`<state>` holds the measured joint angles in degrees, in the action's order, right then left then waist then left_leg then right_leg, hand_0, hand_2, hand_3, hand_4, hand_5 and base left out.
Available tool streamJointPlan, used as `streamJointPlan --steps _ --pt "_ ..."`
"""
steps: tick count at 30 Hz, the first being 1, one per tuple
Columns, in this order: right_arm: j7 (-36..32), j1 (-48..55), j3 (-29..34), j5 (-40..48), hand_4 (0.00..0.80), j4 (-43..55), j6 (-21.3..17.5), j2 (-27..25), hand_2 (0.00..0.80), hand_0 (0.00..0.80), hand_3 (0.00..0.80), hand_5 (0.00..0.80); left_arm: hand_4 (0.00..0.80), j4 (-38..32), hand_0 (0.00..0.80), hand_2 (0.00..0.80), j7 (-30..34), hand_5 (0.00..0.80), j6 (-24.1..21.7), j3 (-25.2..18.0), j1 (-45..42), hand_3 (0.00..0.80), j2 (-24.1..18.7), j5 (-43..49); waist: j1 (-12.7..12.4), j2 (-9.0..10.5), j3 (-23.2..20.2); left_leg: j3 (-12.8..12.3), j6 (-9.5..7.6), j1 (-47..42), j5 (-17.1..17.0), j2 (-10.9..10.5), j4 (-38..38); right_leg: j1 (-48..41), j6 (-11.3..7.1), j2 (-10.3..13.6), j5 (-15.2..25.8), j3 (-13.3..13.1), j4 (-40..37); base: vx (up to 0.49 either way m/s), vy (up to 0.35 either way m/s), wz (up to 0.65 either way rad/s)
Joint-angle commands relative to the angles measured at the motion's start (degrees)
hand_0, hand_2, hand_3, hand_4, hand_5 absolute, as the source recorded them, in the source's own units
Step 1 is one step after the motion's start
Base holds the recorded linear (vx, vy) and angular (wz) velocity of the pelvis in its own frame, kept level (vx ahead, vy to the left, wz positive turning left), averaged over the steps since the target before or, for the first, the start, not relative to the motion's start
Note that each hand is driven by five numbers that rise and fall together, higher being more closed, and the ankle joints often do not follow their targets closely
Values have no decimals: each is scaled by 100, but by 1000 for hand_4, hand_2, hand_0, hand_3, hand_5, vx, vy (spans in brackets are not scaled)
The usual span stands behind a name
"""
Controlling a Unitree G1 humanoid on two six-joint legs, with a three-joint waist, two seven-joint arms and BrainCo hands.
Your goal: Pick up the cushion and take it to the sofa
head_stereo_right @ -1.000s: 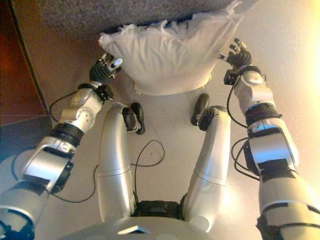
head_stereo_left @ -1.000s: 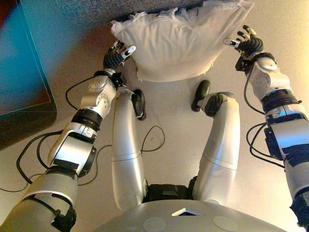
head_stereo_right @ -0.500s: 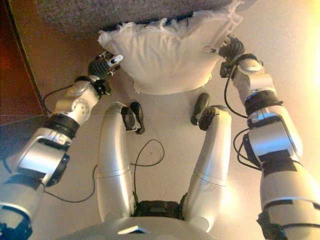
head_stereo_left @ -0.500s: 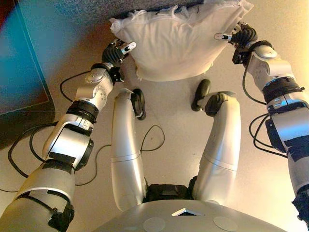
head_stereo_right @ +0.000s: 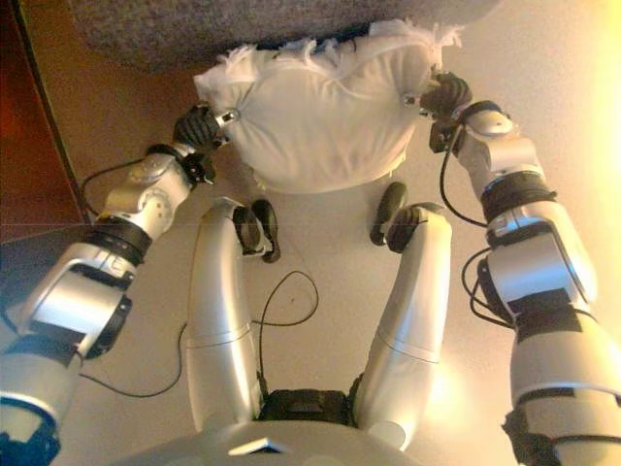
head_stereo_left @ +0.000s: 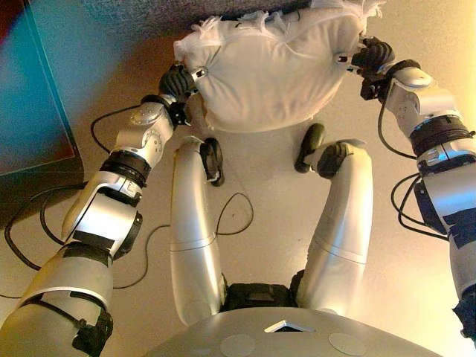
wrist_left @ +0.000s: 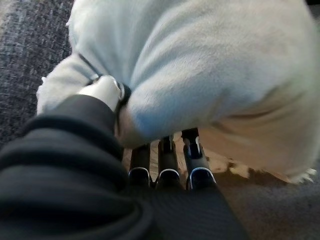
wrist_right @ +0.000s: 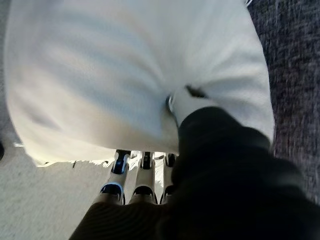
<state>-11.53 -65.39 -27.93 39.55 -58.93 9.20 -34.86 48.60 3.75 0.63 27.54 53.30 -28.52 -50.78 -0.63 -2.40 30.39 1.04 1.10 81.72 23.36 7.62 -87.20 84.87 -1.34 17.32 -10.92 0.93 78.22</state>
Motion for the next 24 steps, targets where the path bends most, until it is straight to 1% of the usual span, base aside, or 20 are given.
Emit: streamJointPlan --steps 1,7,11,15,18,20,22,24 --pt "-455 -80 -65 280 800 667 -219 448 800 800 800 800 800 -549 800 800 435 800 -342 24 309 800 400 -56 -7 -117 -60 -132 -203 -139 -345 91 316 -531 87 103 -249 -317 10 0 0 0" --pt "-336 51 63 433 800 692 -286 426 800 800 800 800 800 -520 800 800 534 800 -419 -37 253 800 373 25 -20 -78 -60 -138 -225 -239 -289 110 283 -619 88 112 -252 -299 25 0 0 0" --pt "-294 183 189 531 800 656 -567 399 800 800 800 800 800 -519 800 800 507 800 -642 -95 145 800 375 96 -13 -67 -60 -149 -211 -415 -284 135 386 -783 95 73 -251 -273 -67 -7 -2 -1" --pt "-204 621 401 597 800 1039 -891 446 800 800 800 800 800 -662 800 800 366 800 -945 -315 -160 800 366 220 18 -27 -60 -154 -106 -893 -353 185 803 -1269 56 -25 -184 -204 -489 -8 -14 -2" --pt "-194 947 574 636 800 1294 -1114 468 800 800 800 800 800 -794 800 800 299 800 -1252 -499 -472 800 413 390 40 -5 -60 -159 12 -1414 -481 189 1259 -1803 -14 -139 -74 -158 -938 -15 -22 -12" --pt "-158 1076 645 642 800 1409 -1210 485 800 800 800 800 800 -840 800 800 284 800 -1363 -553 -557 800 434 430 46 3 -60 -170 50 -1694 -552 177 1534 -2060 -59 -170 1 -135 -1171 -14 -5 -6" --pt "-151 1259 778 719 800 1574 -1396 515 800 800 800 800 800 -908 800 800 341 800 -1527 -667 -626 800 423 387 51 23 -64 -198 91 -2136 -660 163 1996 -2445 -156 -183 112 -77 -1492 -11 -9 -10" --pt "-138 1468 852 811 800 1745 -1565 553 800 800 800 800 800 -1031 800 800 393 800 -1636 -728 -743 800 421 363 31 49 -159 -241 104 -2420 -754 132 2386 -2709 -234 -155 191 17 -1777 17 -18 -8"
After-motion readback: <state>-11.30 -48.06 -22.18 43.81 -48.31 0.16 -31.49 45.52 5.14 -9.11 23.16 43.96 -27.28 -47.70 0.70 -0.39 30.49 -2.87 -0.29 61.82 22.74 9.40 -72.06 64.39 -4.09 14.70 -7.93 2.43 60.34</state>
